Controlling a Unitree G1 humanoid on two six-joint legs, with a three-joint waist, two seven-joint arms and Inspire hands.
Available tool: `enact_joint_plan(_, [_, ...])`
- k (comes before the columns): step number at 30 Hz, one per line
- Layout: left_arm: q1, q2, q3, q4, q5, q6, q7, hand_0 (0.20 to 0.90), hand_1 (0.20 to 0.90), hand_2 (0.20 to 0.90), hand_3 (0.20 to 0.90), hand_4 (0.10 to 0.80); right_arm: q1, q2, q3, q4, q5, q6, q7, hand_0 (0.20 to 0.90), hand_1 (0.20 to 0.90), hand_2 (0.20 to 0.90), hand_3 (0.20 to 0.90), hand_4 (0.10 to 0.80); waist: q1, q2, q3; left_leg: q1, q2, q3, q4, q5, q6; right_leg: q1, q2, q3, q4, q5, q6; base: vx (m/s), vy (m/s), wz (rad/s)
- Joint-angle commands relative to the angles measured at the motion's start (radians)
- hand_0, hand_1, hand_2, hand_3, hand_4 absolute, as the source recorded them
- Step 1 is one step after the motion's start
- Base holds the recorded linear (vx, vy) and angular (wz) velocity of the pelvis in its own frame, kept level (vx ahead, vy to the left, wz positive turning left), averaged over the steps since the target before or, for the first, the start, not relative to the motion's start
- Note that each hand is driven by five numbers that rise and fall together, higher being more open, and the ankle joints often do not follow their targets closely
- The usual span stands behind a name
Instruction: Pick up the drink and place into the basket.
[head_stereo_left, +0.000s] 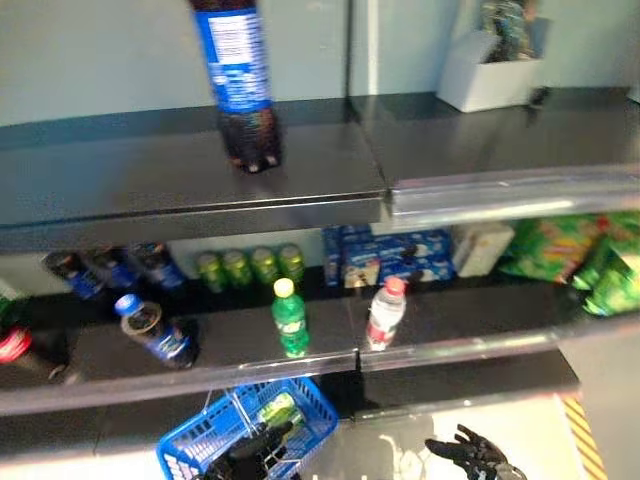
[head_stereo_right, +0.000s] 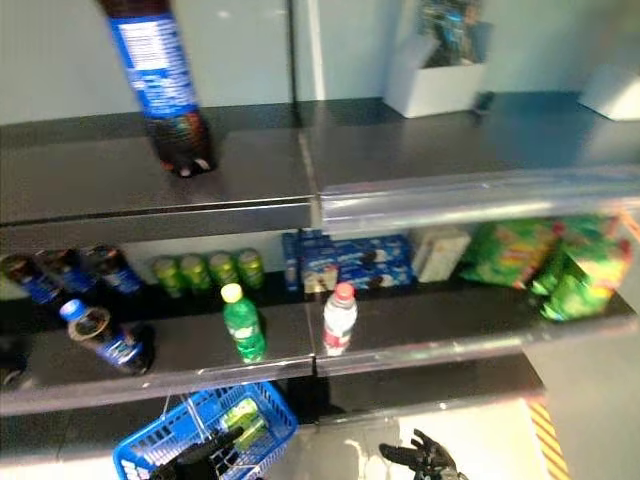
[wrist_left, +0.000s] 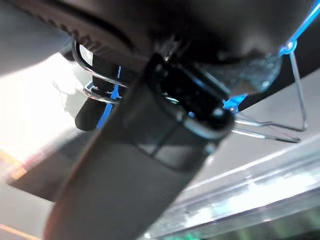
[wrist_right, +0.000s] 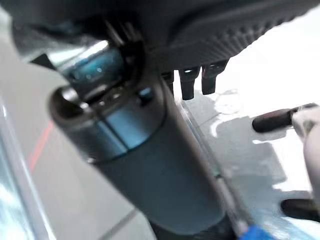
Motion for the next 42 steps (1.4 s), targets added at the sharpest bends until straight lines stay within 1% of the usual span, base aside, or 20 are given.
enact_joint_plan(1, [-0.041,-0.006,0.03,-0.086,-0.048,0.009,-0.121,0.3,0.3,0.3,0.2,0.1,-0.02,-0.013,-0.019,-0.008,0.06,-0.021,-0.037,0.9,0.9,0.9,0.9,0.8,0.021,-0.014,0.011,-0.035,0.104,0.245,0.01,0.042,-0.047,-0.009,-0.047,-0.028,0.004,0.047,0.027,-0.13,-0.072,1.2])
enact_joint_plan(2, [-0.047,-0.01,0.025,-0.077,-0.038,0.01,-0.131,0.3,0.3,0.3,0.2,0.1,-0.017,-0.017,-0.027,-0.004,0.063,-0.028,-0.048,0.9,0.9,0.9,0.9,0.8,0.015,-0.014,0.013,-0.033,0.111,0.285,0.016,0.035,-0.045,-0.007,-0.056,-0.072,0.011,0.037,0.023,-0.155,-0.046,1.39])
enact_joint_plan(3, [-0.046,-0.015,0.025,-0.071,-0.044,0.004,-0.129,0.3,0.3,0.3,0.2,0.1,-0.013,-0.019,-0.032,-0.002,0.05,-0.031,-0.049,0.9,0.9,0.9,0.9,0.8,0.008,-0.015,0.015,-0.03,0.108,0.298,0.031,0.027,-0.042,-0.01,-0.061,-0.093,0.017,0.033,0.018,-0.158,0.005,1.22])
enact_joint_plan(6, [-0.028,-0.028,0.039,-0.057,-0.058,-0.013,-0.15,0.3,0.3,0.3,0.2,0.1,-0.001,-0.034,-0.054,0.022,0.015,-0.056,-0.032,0.9,0.9,0.9,0.9,0.8,-0.005,-0.027,0.01,0.005,0.071,0.308,0.093,-0.012,-0.037,-0.012,-0.08,-0.124,-0.003,0.053,0.017,-0.13,0.037,1.05])
enact_joint_plan(7, [-0.024,-0.028,0.046,-0.059,-0.054,-0.01,-0.155,0.3,0.3,0.3,0.2,0.1,0.004,-0.038,-0.061,0.026,0.006,-0.065,-0.022,0.9,0.9,0.9,0.9,0.8,-0.007,-0.031,0.009,0.014,0.061,0.306,0.121,-0.02,-0.035,-0.009,-0.084,-0.131,-0.013,0.061,0.02,-0.139,0.035,0.93])
enact_joint_plan(9, [-0.012,-0.029,0.058,-0.068,-0.045,-0.008,-0.155,0.3,0.3,0.3,0.2,0.1,0.009,-0.04,-0.066,0.025,-0.015,-0.071,-0.01,0.9,0.9,0.9,0.9,0.8,-0.002,-0.034,-0.003,0.04,0.027,0.283,0.131,-0.043,-0.032,-0.01,-0.087,-0.146,-0.024,0.075,0.026,-0.101,0.042,0.9])
enact_joint_plan(11, [-0.009,-0.026,0.068,-0.072,-0.029,0.0,-0.16,0.3,0.3,0.3,0.2,0.1,0.011,-0.043,-0.071,0.022,-0.012,-0.071,-0.007,0.9,0.9,0.9,0.9,0.8,0.0,-0.031,-0.013,0.064,0.006,0.279,0.124,-0.066,-0.032,-0.009,-0.086,-0.154,-0.037,0.083,0.029,-0.105,0.064,0.99])
enact_joint_plan(14, [-0.007,-0.027,0.061,-0.081,-0.01,0.012,-0.167,0.3,0.3,0.3,0.2,0.1,0.002,-0.045,-0.074,0.023,0.004,-0.066,-0.017,0.9,0.9,0.9,0.9,0.8,0.001,-0.021,-0.028,0.099,-0.005,0.3,0.054,-0.102,-0.032,0.003,-0.082,-0.176,-0.068,0.097,0.039,-0.107,0.145,0.77])
enact_joint_plan(16, [-0.003,-0.024,0.052,-0.075,-0.003,0.011,-0.175,0.3,0.3,0.3,0.2,0.1,-0.001,-0.043,-0.075,0.029,0.015,-0.068,-0.028,0.9,0.9,0.9,0.9,0.8,-0.006,-0.012,-0.033,0.116,0.005,0.331,0.0,-0.096,-0.031,0.005,-0.081,-0.181,-0.063,0.094,0.045,-0.067,0.235,0.38])
enact_joint_plan(20, [-0.007,-0.013,0.047,-0.059,0.014,0.006,-0.184,0.3,0.3,0.3,0.2,0.1,0.009,-0.029,-0.075,0.023,0.025,-0.065,-0.03,0.9,0.9,0.9,0.9,0.8,-0.016,-0.005,-0.035,0.144,0.002,0.342,-0.06,-0.082,-0.026,-0.003,-0.096,-0.182,-0.042,0.101,0.069,-0.043,0.2,0.14])
enact_joint_plan(23, [-0.003,0.001,0.054,-0.051,0.016,0.004,-0.193,0.3,0.3,0.3,0.2,0.1,0.018,-0.017,-0.081,0.014,0.023,-0.056,-0.038,0.9,0.9,0.9,0.9,0.8,-0.019,-0.004,-0.026,0.167,-0.019,0.347,-0.085,-0.088,-0.007,-0.025,-0.126,-0.182,-0.014,0.12,0.103,-0.033,0.212,0.18])
enact_joint_plan(26, [0.005,0.017,0.066,-0.055,0.02,0.007,-0.197,0.3,0.3,0.3,0.2,0.1,0.027,-0.012,-0.087,0.007,0.009,-0.056,-0.027,0.9,0.9,0.9,0.9,0.8,-0.02,-0.017,-0.01,0.173,-0.046,0.354,-0.083,-0.104,0.013,-0.066,-0.168,-0.18,0.014,0.178,0.144,-0.04,0.184,0.04])
enact_joint_plan(29, [0.006,0.033,0.074,-0.059,0.022,0.018,-0.195,0.3,0.3,0.3,0.2,0.1,0.043,-0.004,-0.096,-0.004,0.003,-0.055,-0.033,0.9,0.9,0.9,0.9,0.8,-0.019,-0.031,0.004,0.17,-0.071,0.373,-0.084,-0.116,0.022,-0.101,-0.211,-0.192,-0.004,0.249,0.169,-0.042,0.147,-0.21])
enact_joint_plan(32, [0.001,0.042,0.075,-0.066,0.021,0.017,-0.181,0.3,0.3,0.3,0.2,0.1,0.054,0.006,-0.104,0.002,-0.005,-0.065,-0.024,0.9,0.9,0.9,0.9,0.8,-0.018,-0.042,0.016,0.164,-0.074,0.399,-0.088,-0.118,0.028,-0.14,-0.24,-0.209,0.0,0.306,0.187,-0.071,0.022,-0.49])
enact_joint_plan(33, [0.001,0.043,0.077,-0.067,0.019,0.015,-0.177,0.3,0.3,0.3,0.2,0.1,0.056,0.008,-0.106,0.004,-0.01,-0.069,-0.017,0.9,0.9,0.9,0.9,0.8,-0.014,-0.039,0.02,0.168,-0.07,0.41,-0.092,-0.117,0.032,-0.144,-0.242,-0.209,0.025,0.3,0.189,-0.096,-0.021,-0.54])
enact_joint_plan(34, [-0.002,0.046,0.079,-0.071,0.016,0.014,-0.172,0.3,0.3,0.3,0.2,0.1,0.056,0.009,-0.105,0.006,-0.009,-0.072,-0.012,0.9,0.9,0.9,0.9,0.8,-0.013,-0.035,0.021,0.161,-0.063,0.417,-0.092,-0.11,0.039,-0.147,-0.238,-0.194,0.068,0.282,0.182,-0.127,-0.045,-0.46])
enact_joint_plan(36, [-0.011,0.046,0.072,-0.078,0.006,0.008,-0.169,0.3,0.3,0.3,0.2,0.1,0.053,0.009,-0.105,0.012,-0.001,-0.079,-0.003,0.9,0.9,0.9,0.9,0.8,-0.014,-0.026,0.015,0.126,-0.048,0.422,-0.081,-0.093,0.055,-0.133,-0.216,-0.145,0.138,0.228,0.157,-0.181,-0.115,-0.22])
enact_joint_plan(38, [-0.032,0.038,0.058,-0.075,-0.018,-0.008,-0.142,0.3,0.3,0.3,0.2,0.1,0.043,0.014,-0.102,0.03,0.005,-0.089,0.001,0.9,0.9,0.9,0.9,0.8,-0.012,-0.03,-0.002,0.087,-0.046,0.415,-0.077,-0.088,0.07,-0.092,-0.195,-0.102,0.126,0.19,0.139,-0.19,-0.233,0.0])
enact_joint_plan(41, [-0.048,0.035,0.056,-0.073,-0.019,-0.01,-0.12,0.3,0.3,0.3,0.2,0.1,0.034,0.023,-0.092,0.038,0.005,-0.088,0.006,0.9,0.9,0.9,0.9,0.8,-0.006,-0.037,-0.02,0.068,-0.046,0.407,-0.079,-0.083,0.068,-0.06,-0.186,-0.097,0.072,0.175,0.135,-0.091,-0.251,-0.15])
enact_joint_plan(42, [-0.053,0.036,0.056,-0.072,-0.019,-0.01,-0.113,0.3,0.3,0.3,0.2,0.1,0.031,0.027,-0.085,0.04,0.007,-0.085,0.006,0.9,0.9,0.9,0.9,0.8,-0.006,-0.038,-0.024,0.066,-0.043,0.405,-0.077,-0.082,0.066,-0.049,-0.18,-0.095,0.057,0.157,0.136,-0.066,-0.295,-0.65])
